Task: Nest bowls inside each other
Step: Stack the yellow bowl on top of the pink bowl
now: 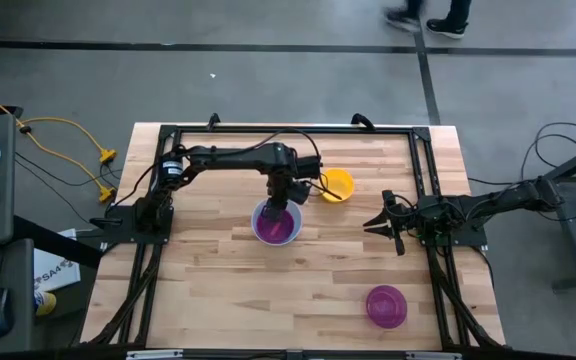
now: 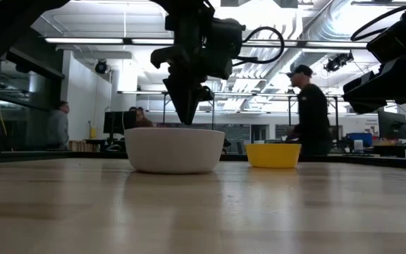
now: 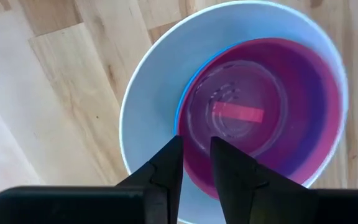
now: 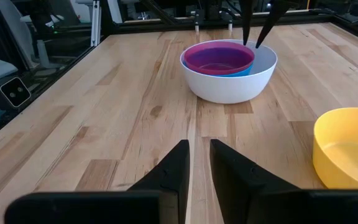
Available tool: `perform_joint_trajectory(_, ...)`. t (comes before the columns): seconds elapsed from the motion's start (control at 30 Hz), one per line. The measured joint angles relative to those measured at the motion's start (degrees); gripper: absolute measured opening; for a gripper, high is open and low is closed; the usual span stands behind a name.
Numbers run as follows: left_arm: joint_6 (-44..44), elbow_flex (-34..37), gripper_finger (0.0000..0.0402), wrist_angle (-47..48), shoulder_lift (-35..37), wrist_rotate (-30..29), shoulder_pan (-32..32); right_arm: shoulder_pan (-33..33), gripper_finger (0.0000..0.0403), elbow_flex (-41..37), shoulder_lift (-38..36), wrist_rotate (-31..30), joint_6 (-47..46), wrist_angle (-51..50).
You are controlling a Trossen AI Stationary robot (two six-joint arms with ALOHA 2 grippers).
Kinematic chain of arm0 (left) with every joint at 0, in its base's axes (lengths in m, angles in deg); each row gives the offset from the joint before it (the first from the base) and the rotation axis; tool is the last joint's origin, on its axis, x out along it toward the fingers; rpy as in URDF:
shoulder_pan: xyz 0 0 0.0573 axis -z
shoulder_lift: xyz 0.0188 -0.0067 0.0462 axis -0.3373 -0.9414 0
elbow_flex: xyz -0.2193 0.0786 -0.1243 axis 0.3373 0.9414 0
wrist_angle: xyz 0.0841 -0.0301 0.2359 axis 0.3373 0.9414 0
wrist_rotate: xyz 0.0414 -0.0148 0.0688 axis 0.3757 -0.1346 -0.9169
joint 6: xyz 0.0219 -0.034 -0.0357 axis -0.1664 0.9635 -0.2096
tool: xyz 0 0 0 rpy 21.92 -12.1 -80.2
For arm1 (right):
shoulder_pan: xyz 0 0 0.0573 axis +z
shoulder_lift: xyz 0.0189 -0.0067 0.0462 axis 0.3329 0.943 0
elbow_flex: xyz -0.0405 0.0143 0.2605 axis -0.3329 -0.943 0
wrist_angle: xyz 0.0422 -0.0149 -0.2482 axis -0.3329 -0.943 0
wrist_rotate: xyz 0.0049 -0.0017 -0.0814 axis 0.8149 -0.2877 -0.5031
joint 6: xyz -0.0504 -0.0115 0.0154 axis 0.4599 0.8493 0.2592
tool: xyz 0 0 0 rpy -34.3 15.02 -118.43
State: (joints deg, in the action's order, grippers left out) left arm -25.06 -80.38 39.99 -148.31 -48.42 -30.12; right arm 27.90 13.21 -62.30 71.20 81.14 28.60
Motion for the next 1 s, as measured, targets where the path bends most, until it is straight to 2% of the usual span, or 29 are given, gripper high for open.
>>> perform_joint_trajectory(0.17, 0.40, -0.29, 0.0081, -0.27, 0.90, -2.38, 0.97, -0.01, 0.0057, 0.00, 0.00, 0.00, 0.00, -0.02)
perform_joint_trajectory(0.4, 2.21, -0.33, 0.0081, -1.98, 1.39, -2.59, 4.16, 0.00, 0.0057, 0.00, -0.02, 0.01, 0.00, -0.01)
perform_joint_trajectory(0.7, 11.10, 0.23, 0.0081, -0.88, 6.04, -4.92, 9.43, 0.01, 0.0057, 0.00, -0.02, 0.01, 0.00, 0.00)
perform_joint_trajectory(0.87, 16.33, 6.88, 0.0081, -3.60, 11.70, -4.92, 12.65, 0.01, 0.0057, 0.00, -0.02, 0.00, 0.00, 0.00)
perform_joint_trajectory(1.0, 19.71, 18.00, 0.0081, -11.95, 18.67, -4.92, 15.09, 0.00, 0.0057, 0.00, -0.02, 0.00, 0.00, -0.01)
